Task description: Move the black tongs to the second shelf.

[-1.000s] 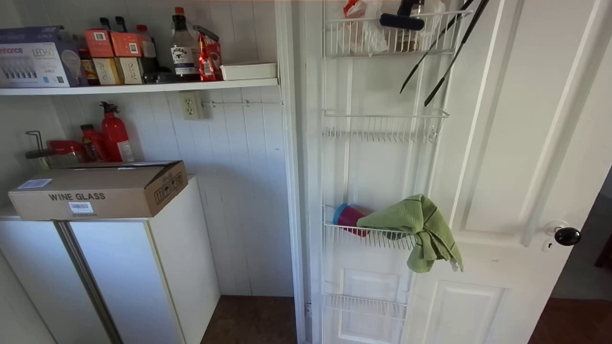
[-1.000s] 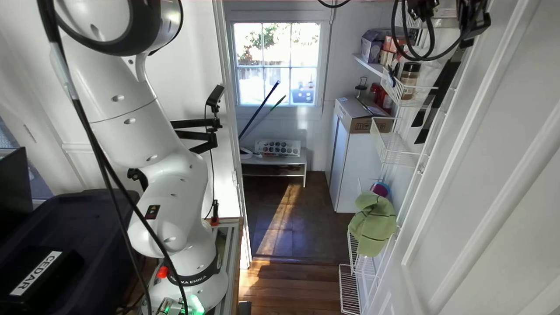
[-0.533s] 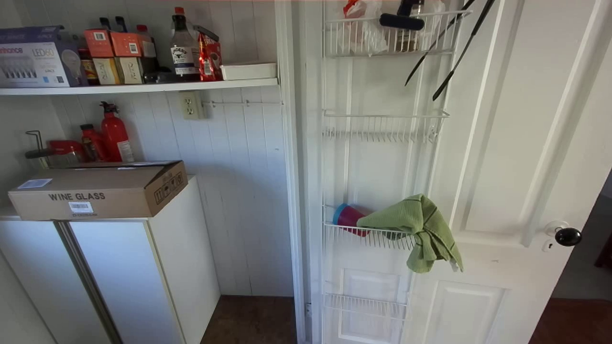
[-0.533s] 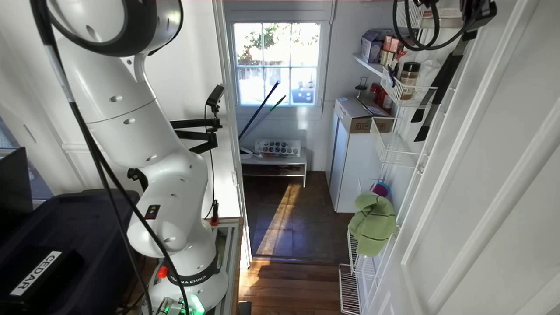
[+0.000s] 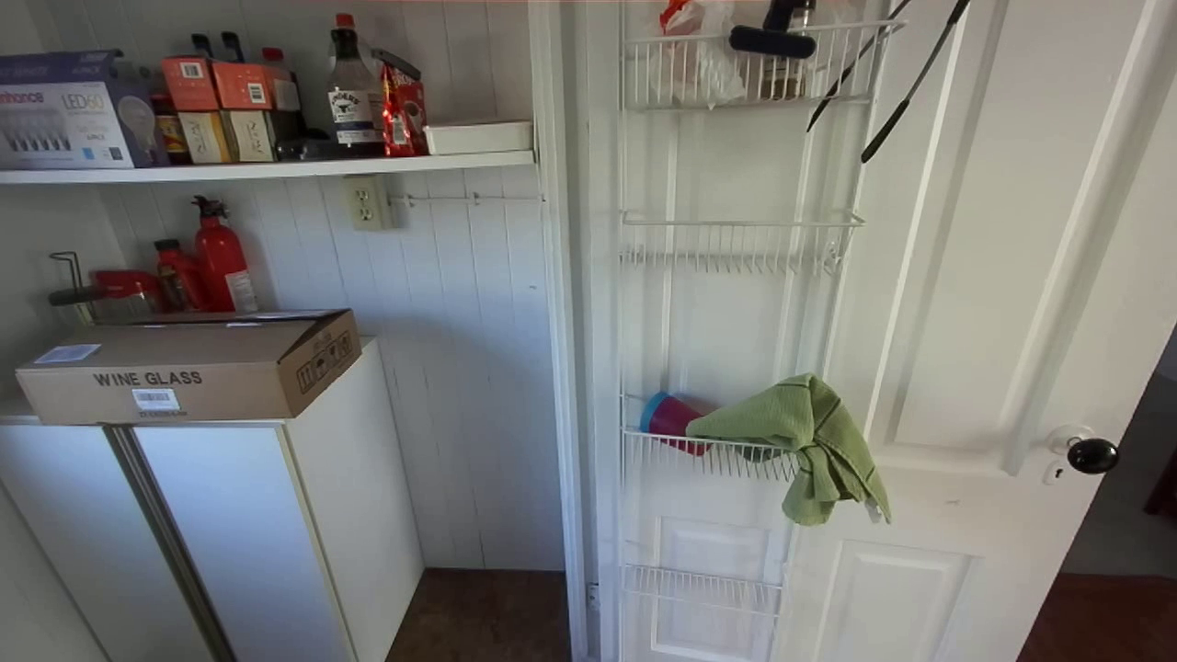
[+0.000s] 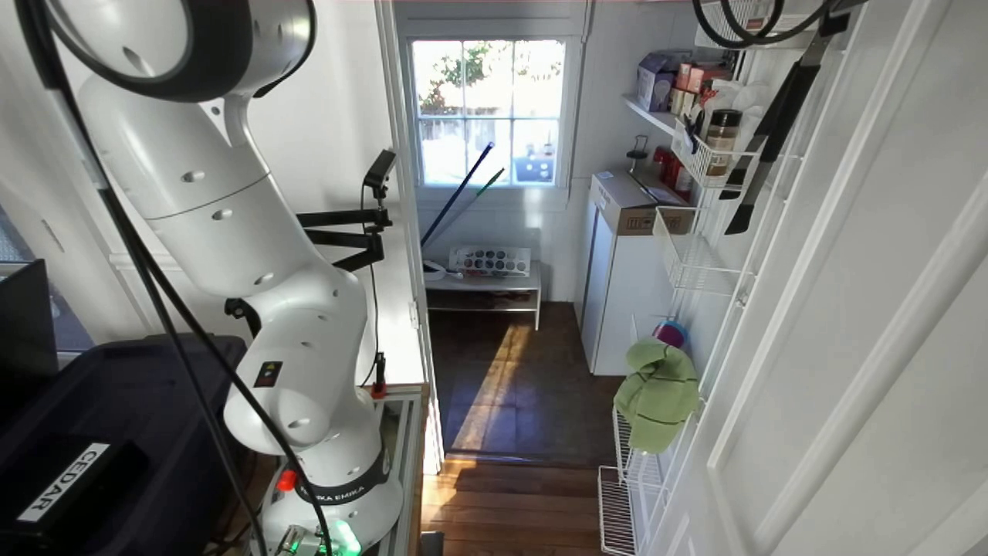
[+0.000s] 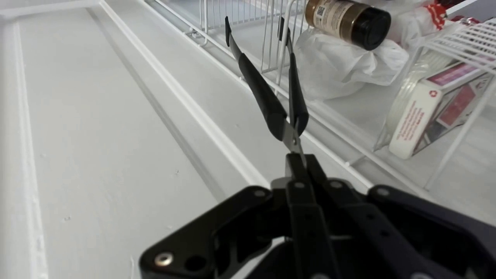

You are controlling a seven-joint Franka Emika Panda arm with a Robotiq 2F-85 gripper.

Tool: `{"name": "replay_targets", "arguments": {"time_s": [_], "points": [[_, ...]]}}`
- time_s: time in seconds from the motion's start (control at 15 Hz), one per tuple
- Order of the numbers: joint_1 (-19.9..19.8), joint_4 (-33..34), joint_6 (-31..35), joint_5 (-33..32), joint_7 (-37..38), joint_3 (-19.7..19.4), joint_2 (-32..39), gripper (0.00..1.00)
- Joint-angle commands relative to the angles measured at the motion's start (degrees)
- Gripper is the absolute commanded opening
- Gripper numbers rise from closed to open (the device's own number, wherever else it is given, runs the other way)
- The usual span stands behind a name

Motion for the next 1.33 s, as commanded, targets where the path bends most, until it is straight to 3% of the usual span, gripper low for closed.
{"name": "replay_targets", "arguments": {"time_s": [0.0, 0.73, 1.27], "points": [[-0.60, 2.63, -2.61, 1.77, -0.48, -0.58, -0.37, 0.01], [-1.39, 7.21, -4.57, 2.80, -0.82, -2.58, -0.88, 0.01], [-2.44, 11.51, -9.53, 3.58, -2.09, -5.43, -1.19, 0.01]]}}
